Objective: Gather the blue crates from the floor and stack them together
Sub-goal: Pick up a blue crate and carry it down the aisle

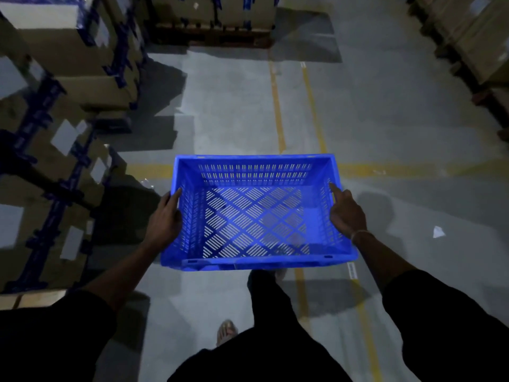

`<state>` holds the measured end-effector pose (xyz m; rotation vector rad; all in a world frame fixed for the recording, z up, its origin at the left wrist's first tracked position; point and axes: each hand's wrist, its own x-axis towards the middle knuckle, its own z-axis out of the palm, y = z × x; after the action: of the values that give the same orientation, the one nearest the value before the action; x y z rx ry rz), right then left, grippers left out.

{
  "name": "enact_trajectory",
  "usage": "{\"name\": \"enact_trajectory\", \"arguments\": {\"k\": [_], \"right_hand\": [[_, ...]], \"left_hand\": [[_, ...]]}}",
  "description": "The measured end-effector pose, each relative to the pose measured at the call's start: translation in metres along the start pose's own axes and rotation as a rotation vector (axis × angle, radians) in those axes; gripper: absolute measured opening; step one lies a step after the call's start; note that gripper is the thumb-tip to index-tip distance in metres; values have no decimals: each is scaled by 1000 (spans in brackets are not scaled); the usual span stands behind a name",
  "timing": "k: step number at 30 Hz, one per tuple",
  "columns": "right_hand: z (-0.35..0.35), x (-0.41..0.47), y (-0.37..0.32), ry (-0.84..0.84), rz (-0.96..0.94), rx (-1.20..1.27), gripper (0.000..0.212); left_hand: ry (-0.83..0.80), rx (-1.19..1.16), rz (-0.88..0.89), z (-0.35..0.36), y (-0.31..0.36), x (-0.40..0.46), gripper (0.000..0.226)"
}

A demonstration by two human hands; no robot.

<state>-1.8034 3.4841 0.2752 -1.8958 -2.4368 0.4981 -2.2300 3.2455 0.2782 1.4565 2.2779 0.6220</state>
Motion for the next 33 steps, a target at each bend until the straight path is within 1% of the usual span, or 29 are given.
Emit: {"name": "enact_trajectory", "arguments": {"k": [3,7,11,13,15,19,21,23,28,33], "right_hand": [[11,72,0,-67,21,7,71],[41,156,8,-140,-6,-4,77],[77,232,16,-207,38,53,82],[122,282,23,-262,68,58,86],[195,338,35,-312,93,75,89],[209,356,40,-327,130,102,90],[269,390,55,-354,126,75,91],[329,426,66,-386,127,69,92],[434,497,88,-376,136,39,94],[501,541,103,-375,128,34,93]], "left_hand": [[-61,-9,-63,21,-8,67,69],[-142,-12,-134,58,-22,150,73],[-199,-56,-232,98,-40,226,77],[-248,-58,-252,138,-55,274,78],[-303,-81,-248,195,-93,325,78],[-293,-83,-273,205,-105,342,78],[-323,-81,-263,253,-137,371,80],[-383,-127,-250,304,-175,399,83],[-334,-139,-280,406,-233,449,82],[-321,-132,-263,473,-271,480,83]]}}
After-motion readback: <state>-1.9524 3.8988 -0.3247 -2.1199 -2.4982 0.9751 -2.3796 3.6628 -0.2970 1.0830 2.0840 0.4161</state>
